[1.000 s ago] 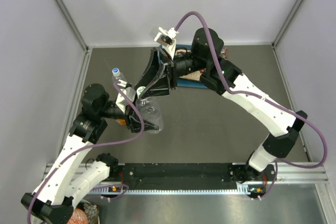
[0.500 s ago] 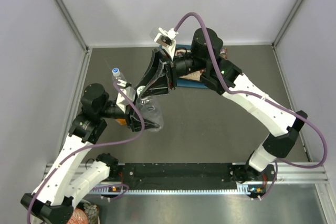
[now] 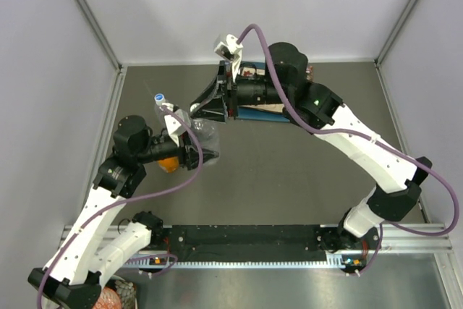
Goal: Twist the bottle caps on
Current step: Screw the bottle cap onto the plastic bottle.
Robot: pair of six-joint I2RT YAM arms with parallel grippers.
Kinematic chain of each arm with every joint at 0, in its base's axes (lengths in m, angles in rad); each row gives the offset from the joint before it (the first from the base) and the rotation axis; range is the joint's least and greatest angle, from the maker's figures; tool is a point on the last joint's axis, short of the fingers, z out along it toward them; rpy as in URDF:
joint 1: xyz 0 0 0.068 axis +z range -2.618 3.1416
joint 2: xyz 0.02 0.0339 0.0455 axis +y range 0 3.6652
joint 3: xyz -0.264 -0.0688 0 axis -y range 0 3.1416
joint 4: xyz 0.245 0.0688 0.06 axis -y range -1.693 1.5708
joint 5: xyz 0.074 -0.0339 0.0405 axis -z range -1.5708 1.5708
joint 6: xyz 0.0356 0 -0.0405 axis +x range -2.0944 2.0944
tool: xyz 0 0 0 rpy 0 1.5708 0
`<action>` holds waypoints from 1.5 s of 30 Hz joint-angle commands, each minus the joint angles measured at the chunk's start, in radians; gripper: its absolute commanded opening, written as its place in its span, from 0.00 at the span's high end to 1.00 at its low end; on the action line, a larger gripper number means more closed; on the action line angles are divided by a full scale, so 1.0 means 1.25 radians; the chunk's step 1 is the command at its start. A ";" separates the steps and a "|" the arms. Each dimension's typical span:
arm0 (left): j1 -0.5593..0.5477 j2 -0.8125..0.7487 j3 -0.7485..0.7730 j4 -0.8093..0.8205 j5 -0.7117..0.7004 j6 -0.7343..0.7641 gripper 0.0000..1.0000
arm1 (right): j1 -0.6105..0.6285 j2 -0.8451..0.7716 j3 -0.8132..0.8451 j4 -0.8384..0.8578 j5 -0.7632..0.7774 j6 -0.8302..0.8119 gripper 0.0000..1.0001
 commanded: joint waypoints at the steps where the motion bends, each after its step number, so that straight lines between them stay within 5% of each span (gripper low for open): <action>1: 0.007 -0.016 0.048 0.042 -0.227 0.014 1.00 | 0.062 -0.001 -0.016 -0.130 0.384 -0.039 1.00; 7: 0.007 -0.025 0.047 0.049 -0.281 -0.004 1.00 | 0.172 0.036 -0.019 -0.128 0.810 -0.038 1.00; 14: 0.008 -0.033 0.029 0.054 -0.388 -0.026 1.00 | 0.215 0.101 0.034 -0.127 1.045 0.010 1.00; 15: 0.009 -0.034 0.026 0.056 -0.404 -0.031 1.00 | 0.218 0.110 0.045 -0.127 1.053 0.026 0.96; 17: 0.011 -0.036 0.013 0.068 -0.426 -0.042 1.00 | 0.220 0.146 0.093 -0.127 1.058 0.042 0.73; 18: 0.012 -0.036 0.006 0.074 -0.440 -0.041 1.00 | 0.225 0.158 0.111 -0.127 1.058 0.047 0.50; 21: 0.017 -0.036 -0.013 0.094 -0.436 -0.067 1.00 | 0.225 0.183 0.195 -0.129 1.030 0.042 0.16; 24: 0.021 -0.040 -0.025 0.105 -0.402 -0.070 1.00 | 0.221 0.171 0.272 -0.129 0.950 0.017 0.01; 30: 0.029 -0.043 -0.033 0.132 -0.264 -0.073 1.00 | 0.145 -0.021 0.133 -0.026 0.594 0.034 0.02; 33: 0.033 -0.036 -0.028 0.127 -0.140 -0.050 1.00 | 0.075 -0.089 -0.001 0.027 0.463 0.035 0.12; 45: 0.033 -0.011 0.000 0.062 0.059 0.001 0.84 | 0.039 -0.158 -0.210 0.185 0.160 -0.062 0.18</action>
